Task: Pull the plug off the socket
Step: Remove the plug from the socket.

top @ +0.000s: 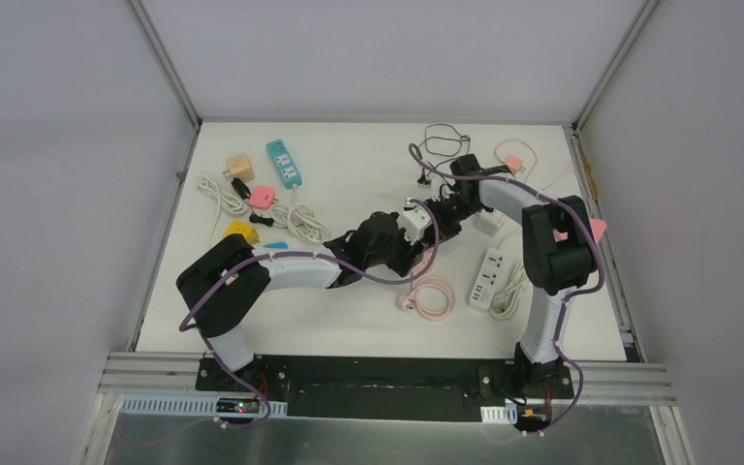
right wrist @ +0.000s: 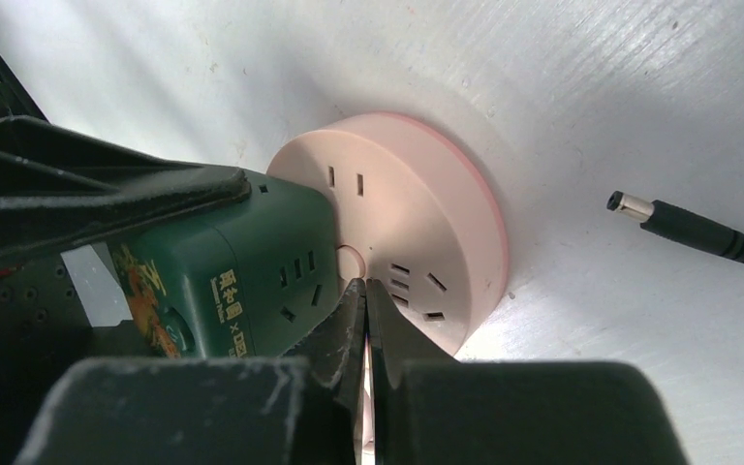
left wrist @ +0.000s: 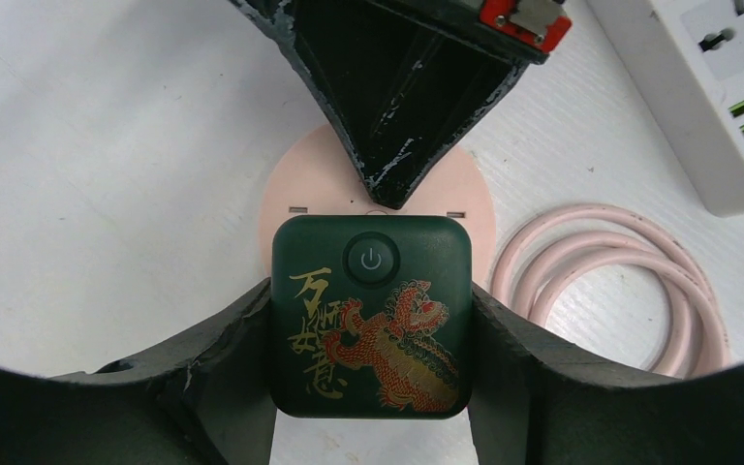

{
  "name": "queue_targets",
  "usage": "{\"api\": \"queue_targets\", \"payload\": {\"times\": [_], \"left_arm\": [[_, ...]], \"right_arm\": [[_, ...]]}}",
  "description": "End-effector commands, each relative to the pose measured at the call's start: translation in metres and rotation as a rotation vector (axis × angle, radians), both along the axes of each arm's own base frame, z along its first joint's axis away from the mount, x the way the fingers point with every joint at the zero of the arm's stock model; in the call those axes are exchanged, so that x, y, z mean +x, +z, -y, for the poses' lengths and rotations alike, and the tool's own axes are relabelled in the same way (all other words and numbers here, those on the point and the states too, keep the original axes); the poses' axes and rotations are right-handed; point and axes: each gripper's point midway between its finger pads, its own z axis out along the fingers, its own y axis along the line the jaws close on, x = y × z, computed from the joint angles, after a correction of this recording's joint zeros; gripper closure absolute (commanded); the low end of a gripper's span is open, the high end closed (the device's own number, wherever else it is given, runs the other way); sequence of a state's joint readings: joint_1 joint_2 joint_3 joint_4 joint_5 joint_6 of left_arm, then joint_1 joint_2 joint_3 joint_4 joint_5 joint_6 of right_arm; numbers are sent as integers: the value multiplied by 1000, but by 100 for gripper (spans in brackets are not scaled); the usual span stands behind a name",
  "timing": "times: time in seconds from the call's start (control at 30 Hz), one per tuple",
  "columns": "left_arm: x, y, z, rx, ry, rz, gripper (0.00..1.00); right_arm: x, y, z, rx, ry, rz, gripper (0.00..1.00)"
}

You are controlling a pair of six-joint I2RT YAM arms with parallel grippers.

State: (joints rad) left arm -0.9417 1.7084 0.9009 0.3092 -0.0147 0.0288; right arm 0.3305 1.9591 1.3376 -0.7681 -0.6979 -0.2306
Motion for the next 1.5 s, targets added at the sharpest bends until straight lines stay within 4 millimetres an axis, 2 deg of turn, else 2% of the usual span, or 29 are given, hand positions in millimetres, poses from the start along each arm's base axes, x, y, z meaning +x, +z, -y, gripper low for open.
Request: {"api": "queue_targets", "payload": {"times": [0.0,0.2,0.3,0.43,0.6,0.7,0.8,0.87,0.97,1.1,1.2,1.3,1.47], "left_arm": [[5,11,-11,-143,62,-118,100],[7,3,-19,67,68,31,100],[6,-6,-20,131,69,38,100],[1,-7,-13,61,56,-40,100],[5,0,-15,-64,78,-149,100],[5,-3,-21,26,85,-126,100],[9,-13,-31,202,117,-45,100],[10,-15,-32,241,124,-45,100],[8,-14,-30,219,127,-67,100],[11,-4,-25,26,130,-184,100],[10,2,-23,-33,114,-225,100],[11,2,-26,5,121,-208,100],[15,-2,-36,167,170,-130,100]], "right_arm": [[-12,-47,30,-210,43,-29,99],[-12,-48,30,-211,44,-32,99],[-12,-47,31,-214,46,-27,99],[-12,-49,31,-216,46,-31,99],[-12,-49,31,-217,47,-33,99],[-12,-49,31,-217,47,-33,99],[-12,-49,31,-218,47,-32,99],[-12,-49,32,-220,47,-33,99],[-12,-49,32,-221,48,-32,100],[-12,-50,32,-222,50,-35,100],[-12,-50,32,-224,50,-35,100],[-12,-50,32,-224,50,-34,100],[-12,-50,32,-226,50,-35,100]]}}
